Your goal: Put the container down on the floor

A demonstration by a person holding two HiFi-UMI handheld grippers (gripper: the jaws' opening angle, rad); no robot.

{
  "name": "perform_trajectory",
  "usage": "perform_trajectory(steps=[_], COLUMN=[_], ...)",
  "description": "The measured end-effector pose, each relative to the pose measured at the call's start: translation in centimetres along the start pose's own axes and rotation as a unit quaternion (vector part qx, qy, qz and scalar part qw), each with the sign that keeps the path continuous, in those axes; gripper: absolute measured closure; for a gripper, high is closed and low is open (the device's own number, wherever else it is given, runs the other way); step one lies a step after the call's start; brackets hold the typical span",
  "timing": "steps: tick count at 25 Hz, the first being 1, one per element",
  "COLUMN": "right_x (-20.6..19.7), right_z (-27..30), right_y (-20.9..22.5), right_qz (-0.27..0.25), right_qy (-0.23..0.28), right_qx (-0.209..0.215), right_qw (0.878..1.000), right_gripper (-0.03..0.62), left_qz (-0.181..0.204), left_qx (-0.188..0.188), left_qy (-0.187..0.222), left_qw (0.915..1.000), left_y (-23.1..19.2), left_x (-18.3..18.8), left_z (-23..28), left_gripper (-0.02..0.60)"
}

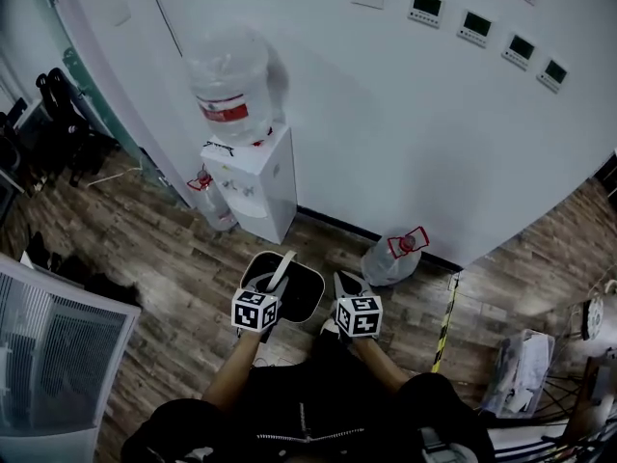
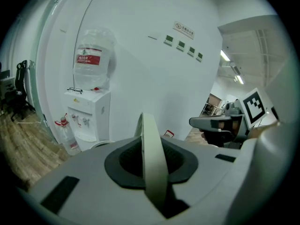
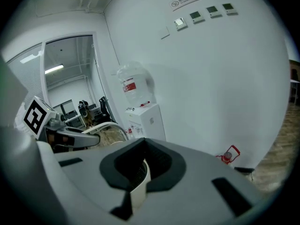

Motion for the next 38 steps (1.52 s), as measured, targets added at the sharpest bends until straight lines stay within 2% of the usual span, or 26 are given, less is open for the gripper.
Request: perform_trajectory(steps=[10, 18, 27, 30, 38], right_x=[4.7, 5.4, 6.9, 7.1, 9.3], right_z=[3.4, 4.9, 6.5, 7.1, 11.7], right_y=[5.8, 9.7, 10.8, 10.8, 11.4], right_qz=[0.002, 0.002, -0.003, -0.004, -0.004], right_qy=[0.014, -0.001, -0.002, -0.008, -0.012], right_qx=[0.007, 0.005, 0.008, 0.009, 0.003], right_qw=[1.0, 1.0, 1.0, 1.0, 1.0], right_gripper=[0.583, 0.583, 0.583, 0.583, 0.583], left_qz=[0.006, 0.02, 0.04, 0.033, 0.05], left_qx=[0.004, 0.011, 0.006, -0.004, -0.024], left_qy=[-0.014, -0.028, -0.028, -0.027, -0.043], left_qw=[0.9999, 0.9993, 0.9988, 0.9991, 0.9975], left_y=[-0.2, -0.5, -0.9, -1.1, -3.7], left_x=[4.0, 6.3, 8.7, 9.2, 10.8], left_z=[5.7, 10.3, 13.1, 14.4, 19.6], left_gripper=[0.514, 0.513, 0.513, 0.512, 0.514])
Point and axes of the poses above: the fingertips, and each gripper's own axes: z forward along the fingers, y to its right, x out of its top, the point moved 9 cm from there along -z, backward along the fingers, and after that the axes turned 3 degrees about z, right-handed, at the moved point
